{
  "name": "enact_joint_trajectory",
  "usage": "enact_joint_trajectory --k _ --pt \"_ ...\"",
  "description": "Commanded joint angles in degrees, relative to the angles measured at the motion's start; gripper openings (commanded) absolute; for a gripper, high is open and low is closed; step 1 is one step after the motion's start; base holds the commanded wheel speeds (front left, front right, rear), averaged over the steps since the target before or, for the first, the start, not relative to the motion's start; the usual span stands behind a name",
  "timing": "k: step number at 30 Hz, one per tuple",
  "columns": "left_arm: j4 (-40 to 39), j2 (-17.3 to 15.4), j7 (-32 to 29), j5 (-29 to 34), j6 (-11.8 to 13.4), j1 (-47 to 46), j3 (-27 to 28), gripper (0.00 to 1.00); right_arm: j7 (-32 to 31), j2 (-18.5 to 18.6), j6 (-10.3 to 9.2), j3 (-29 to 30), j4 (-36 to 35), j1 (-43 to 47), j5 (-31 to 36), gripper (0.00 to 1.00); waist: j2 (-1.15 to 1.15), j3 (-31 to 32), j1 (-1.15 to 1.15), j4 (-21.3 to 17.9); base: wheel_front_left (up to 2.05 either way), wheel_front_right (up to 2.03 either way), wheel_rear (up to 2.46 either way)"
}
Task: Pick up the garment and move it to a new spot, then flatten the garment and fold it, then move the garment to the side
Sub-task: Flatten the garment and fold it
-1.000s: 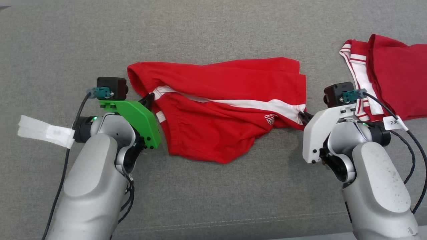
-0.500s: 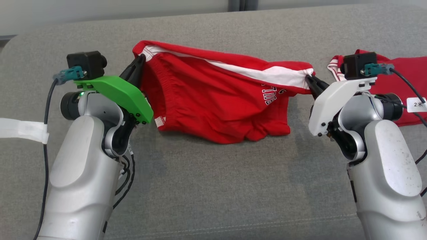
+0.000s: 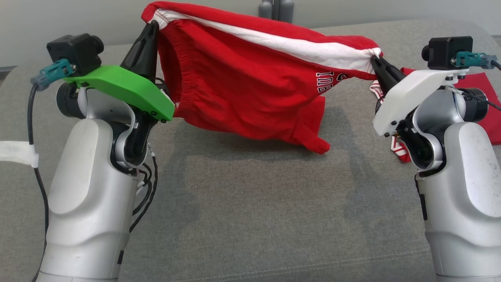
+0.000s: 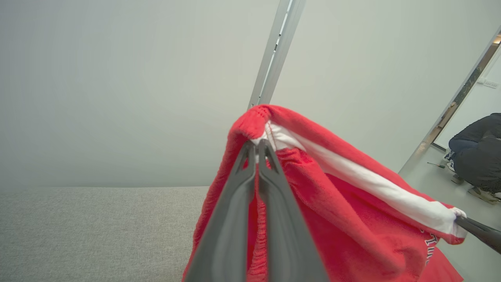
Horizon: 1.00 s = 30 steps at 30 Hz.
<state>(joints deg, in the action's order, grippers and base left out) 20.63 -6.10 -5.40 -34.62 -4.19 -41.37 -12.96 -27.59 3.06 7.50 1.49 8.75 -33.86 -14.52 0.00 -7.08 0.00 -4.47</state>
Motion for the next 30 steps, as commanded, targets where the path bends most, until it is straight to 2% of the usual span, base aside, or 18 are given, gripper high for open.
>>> enact_joint_trajectory --k 1,7,13,18,23,30 --pt "0.09 0.40 -0.05 0.38 0.45 -0.53 -0.09 0.00 0.30 0.16 -0.03 0.31 0.23 -0.47 -0.95 0.00 0.00 -0.54 0.00 -0.12 0.00 0.00 0.00" --pt "1.68 0.11 -2.18 -0.53 0.26 -3.66 -0.65 0.00 0.85 -0.10 -0.02 -0.45 4.05 -4.28 -7.09 0.00 0.00 -6.06 0.00 -0.99 0.00 0.00 0.00" --pt "4.56 -2.24 -2.29 -0.70 -0.39 -14.95 1.43 0.00 6.02 -0.06 -0.01 -2.91 12.39 -17.97 -9.12 0.00 0.00 -15.18 0.00 -2.80 0.00 0.00 0.00" --pt "5.15 -4.74 -2.98 -2.49 -1.80 -27.27 3.34 0.00 12.47 -0.11 -0.02 -2.42 19.93 -33.54 -6.04 0.00 0.00 -22.46 0.00 -3.78 0.00 0.00 0.00" --pt "4.46 -5.77 -1.94 -5.10 -2.69 -37.83 4.84 0.00 19.61 -0.13 -0.02 0.90 25.57 -46.69 -0.95 0.00 0.00 -27.24 0.00 -3.53 0.00 0.00 0.00" --pt "3.80 -7.48 3.50 -5.20 -3.17 -44.70 4.76 0.00 28.77 -0.09 -0.05 5.53 29.64 -56.21 4.11 0.00 0.00 -29.95 0.00 -2.79 0.00 0.00 0.00"
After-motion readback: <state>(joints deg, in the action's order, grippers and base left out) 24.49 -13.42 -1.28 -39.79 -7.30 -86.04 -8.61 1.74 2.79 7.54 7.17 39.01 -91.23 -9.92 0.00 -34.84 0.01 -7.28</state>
